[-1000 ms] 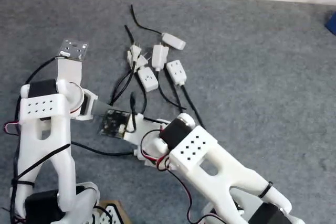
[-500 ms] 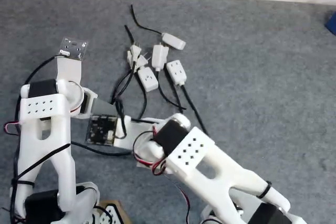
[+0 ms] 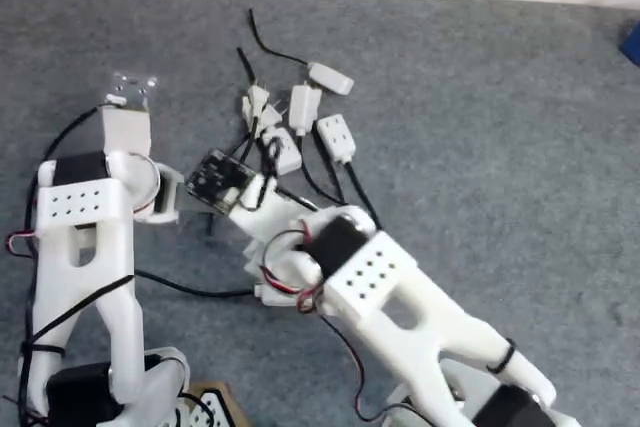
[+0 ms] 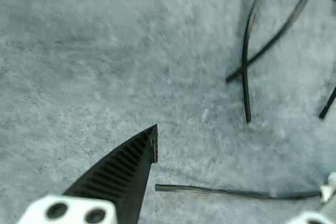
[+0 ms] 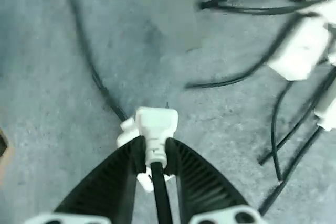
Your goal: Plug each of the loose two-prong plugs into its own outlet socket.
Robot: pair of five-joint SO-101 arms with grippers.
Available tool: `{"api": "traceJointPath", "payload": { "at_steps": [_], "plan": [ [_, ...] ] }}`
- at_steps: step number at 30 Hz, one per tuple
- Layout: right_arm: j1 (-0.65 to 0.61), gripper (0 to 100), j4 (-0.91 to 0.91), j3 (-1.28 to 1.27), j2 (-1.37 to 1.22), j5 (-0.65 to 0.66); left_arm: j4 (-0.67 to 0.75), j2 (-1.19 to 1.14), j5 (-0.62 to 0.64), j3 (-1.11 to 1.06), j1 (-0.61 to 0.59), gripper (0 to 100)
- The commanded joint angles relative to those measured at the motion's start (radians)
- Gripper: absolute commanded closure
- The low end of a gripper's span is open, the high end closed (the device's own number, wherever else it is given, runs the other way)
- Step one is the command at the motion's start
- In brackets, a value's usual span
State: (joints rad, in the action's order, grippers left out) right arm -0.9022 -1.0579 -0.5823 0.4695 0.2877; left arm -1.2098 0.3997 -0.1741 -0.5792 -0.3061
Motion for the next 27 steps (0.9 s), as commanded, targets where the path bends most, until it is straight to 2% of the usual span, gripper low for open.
{"api": "traceJointPath", "payload": {
  "at_steps": [1, 9, 15, 22, 27],
  "plan": [
    [0.016, 99.1, 0.107, -0.090, 0.108, -0.048, -0.061, 0.005, 0.038, 0.067, 0.005, 49],
    [0.016, 99.1, 0.239, -0.211, 0.131, -0.126, -0.143, 0.010, 0.120, 0.070, 0.176, 49],
    [0.019, 99.1, 0.232, -0.202, 0.140, -0.132, -0.124, 0.004, 0.124, 0.022, 0.193, 49],
    [0.044, 99.1, 0.110, -0.058, 0.140, -0.127, -0.066, 0.004, 0.124, -0.044, 0.188, 49],
    [0.068, 99.1, 0.099, -0.018, 0.140, -0.130, -0.066, 0.004, 0.120, -0.084, 0.193, 49]
  ]
}}
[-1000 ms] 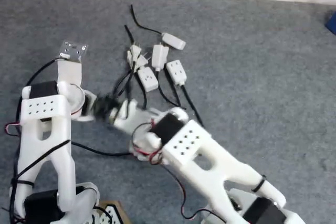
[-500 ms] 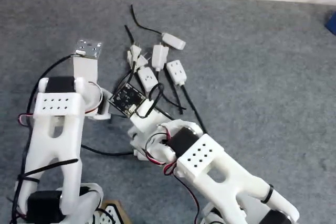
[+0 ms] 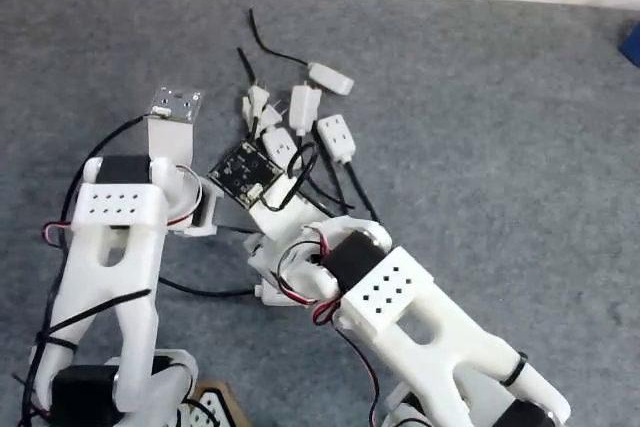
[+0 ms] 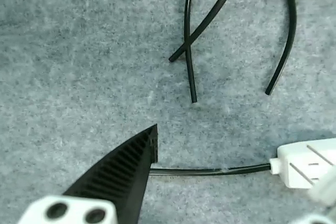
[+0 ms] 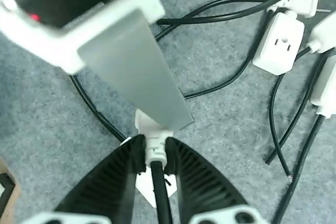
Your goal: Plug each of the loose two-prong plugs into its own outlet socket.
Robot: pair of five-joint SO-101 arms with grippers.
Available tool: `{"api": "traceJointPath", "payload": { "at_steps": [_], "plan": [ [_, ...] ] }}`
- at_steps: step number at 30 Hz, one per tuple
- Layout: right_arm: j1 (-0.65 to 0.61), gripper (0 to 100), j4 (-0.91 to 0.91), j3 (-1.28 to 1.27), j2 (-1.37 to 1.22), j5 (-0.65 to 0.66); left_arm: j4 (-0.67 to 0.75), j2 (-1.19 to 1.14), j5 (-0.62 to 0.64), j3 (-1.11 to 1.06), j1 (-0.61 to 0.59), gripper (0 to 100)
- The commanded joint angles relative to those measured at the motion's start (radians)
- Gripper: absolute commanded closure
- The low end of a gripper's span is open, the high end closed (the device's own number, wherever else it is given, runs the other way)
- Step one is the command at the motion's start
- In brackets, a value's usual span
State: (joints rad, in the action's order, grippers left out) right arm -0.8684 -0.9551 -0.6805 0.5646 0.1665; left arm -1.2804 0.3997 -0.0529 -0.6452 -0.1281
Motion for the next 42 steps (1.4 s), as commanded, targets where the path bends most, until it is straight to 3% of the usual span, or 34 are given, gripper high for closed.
{"api": "traceJointPath", "payload": {
  "at_steps": [1, 13, 16, 19, 23, 27, 36, 42],
  "plan": [
    [0.035, 99.1, -0.002, 0.082, 0.045, -0.011, 0.006, 0.004, -0.002, -0.025, 0.015, 49],
    [0.033, 99.1, -0.008, 0.081, 0.036, -0.005, 0.063, 0.012, 0.003, -0.045, -0.005, 49],
    [0.033, 99.1, -0.074, 0.084, 0.035, 0.014, 0.140, 0.002, 0.005, -0.002, -0.096, 49],
    [0.031, 99.1, -0.154, 0.084, 0.031, 0.118, 0.158, 0.002, 0.003, 0.044, -0.183, 49],
    [0.031, 99.1, -0.280, 0.119, -0.010, 0.319, 0.160, 0.002, 0.000, 0.050, -0.213, 49],
    [0.022, 99.1, -0.323, 0.203, -0.091, 0.413, 0.157, 0.002, 0.012, 0.056, -0.254, 49],
    [-0.065, 99.1, -0.325, 0.305, -0.271, 0.506, 0.160, 0.004, 0.196, 0.176, -0.570, 49],
    [-0.067, 99.1, -0.381, 0.364, -0.326, 0.572, 0.160, 0.004, 0.204, 0.251, -0.687, 49]
  ]
}}
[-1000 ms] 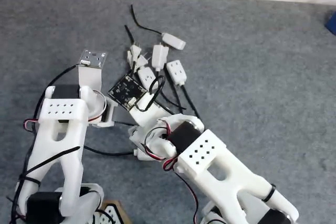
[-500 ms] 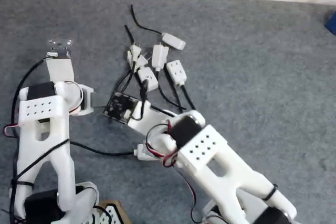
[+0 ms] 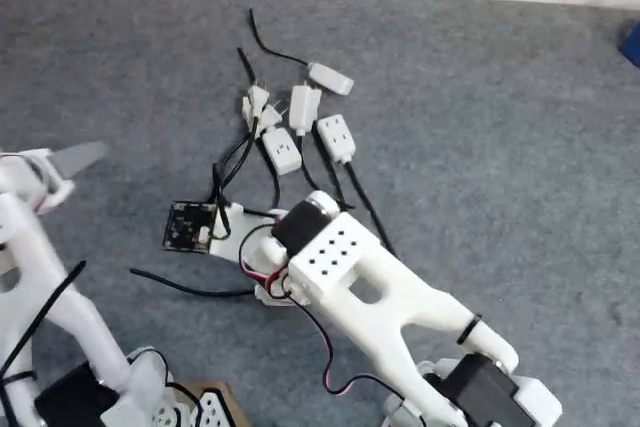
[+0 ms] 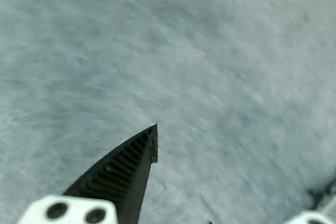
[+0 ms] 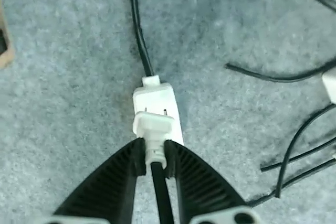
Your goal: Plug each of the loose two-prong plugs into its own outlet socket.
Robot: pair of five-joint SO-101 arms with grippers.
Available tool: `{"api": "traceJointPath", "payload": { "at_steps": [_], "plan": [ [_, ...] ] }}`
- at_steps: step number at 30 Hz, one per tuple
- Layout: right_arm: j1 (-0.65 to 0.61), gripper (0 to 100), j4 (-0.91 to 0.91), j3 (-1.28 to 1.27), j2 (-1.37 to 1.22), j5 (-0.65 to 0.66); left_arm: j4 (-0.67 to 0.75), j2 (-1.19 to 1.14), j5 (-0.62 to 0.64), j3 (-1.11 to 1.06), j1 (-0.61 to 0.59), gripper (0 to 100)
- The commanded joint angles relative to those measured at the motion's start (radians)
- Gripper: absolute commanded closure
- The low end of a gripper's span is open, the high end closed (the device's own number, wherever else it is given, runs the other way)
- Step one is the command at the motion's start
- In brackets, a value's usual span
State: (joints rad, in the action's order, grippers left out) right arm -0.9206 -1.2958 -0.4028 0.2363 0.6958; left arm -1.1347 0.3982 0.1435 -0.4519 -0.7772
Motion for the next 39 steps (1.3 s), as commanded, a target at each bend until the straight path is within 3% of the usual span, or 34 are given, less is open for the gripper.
{"api": "traceJointPath", "payload": {
  "at_steps": [1, 12, 34, 39],
  "plan": [
    [-0.015, 99.1, -0.059, 0.107, -0.002, 0.061, 0.014, 0.005, 0.006, 0.058, -0.038, 49],
    [-0.012, 99.1, -0.280, 0.366, -0.208, 0.267, 0.014, 0.005, 0.005, 0.039, -0.041, 49],
    [-0.010, 99.1, -0.182, 0.401, -0.268, 0.242, 0.015, 0.005, -0.044, 0.019, -0.042, 49],
    [0.019, 99.1, -0.116, 0.288, -0.262, 0.244, 0.012, 0.005, -0.103, 0.027, -0.042, 49]
  ]
}}
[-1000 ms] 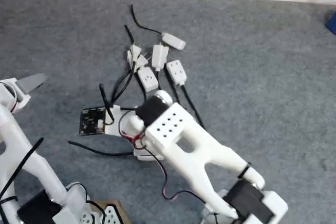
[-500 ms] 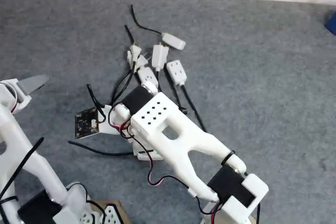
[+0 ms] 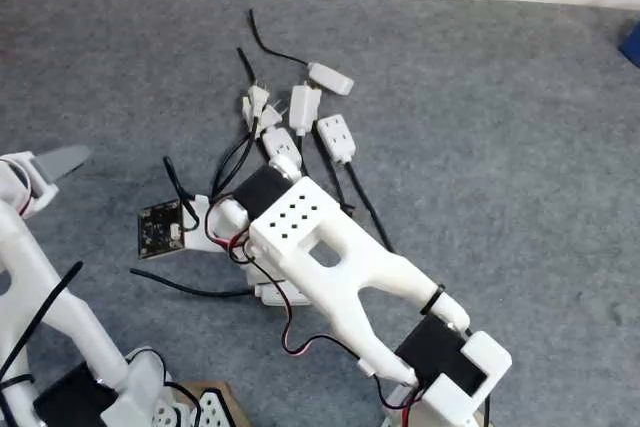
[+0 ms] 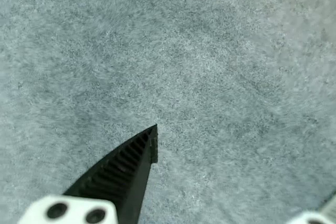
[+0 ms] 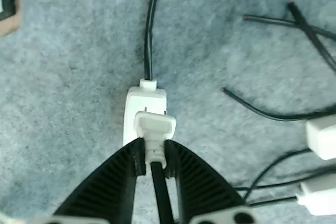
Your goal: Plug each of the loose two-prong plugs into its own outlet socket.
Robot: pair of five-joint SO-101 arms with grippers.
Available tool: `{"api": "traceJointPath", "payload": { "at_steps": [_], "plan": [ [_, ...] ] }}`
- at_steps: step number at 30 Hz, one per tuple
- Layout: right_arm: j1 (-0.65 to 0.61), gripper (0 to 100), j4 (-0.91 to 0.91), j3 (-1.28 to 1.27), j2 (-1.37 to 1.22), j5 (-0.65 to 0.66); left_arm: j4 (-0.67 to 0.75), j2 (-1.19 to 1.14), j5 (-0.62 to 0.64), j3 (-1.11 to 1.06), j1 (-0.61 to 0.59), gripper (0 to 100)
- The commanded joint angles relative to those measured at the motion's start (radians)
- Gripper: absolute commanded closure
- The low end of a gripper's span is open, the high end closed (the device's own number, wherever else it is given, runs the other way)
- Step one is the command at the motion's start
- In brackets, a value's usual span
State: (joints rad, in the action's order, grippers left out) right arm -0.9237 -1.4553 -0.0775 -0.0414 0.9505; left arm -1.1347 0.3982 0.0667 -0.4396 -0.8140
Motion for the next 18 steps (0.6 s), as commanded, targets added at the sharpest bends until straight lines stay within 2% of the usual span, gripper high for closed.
{"api": "traceJointPath", "payload": {
  "at_steps": [1, 12, 18],
  "plan": [
    [0.022, 99.1, 0.059, -0.068, 0.018, -0.011, 0.014, 0.005, -0.026, 0.015, -0.005, 49],
    [0.024, 99.1, -0.010, -0.065, 0.021, 0.009, 0.012, 0.005, -0.028, 0.016, -0.004, 49],
    [0.025, 99.1, -0.133, 0.090, 0.019, 0.025, 0.009, 0.005, -0.028, 0.015, 0.001, 49]
  ]
}}
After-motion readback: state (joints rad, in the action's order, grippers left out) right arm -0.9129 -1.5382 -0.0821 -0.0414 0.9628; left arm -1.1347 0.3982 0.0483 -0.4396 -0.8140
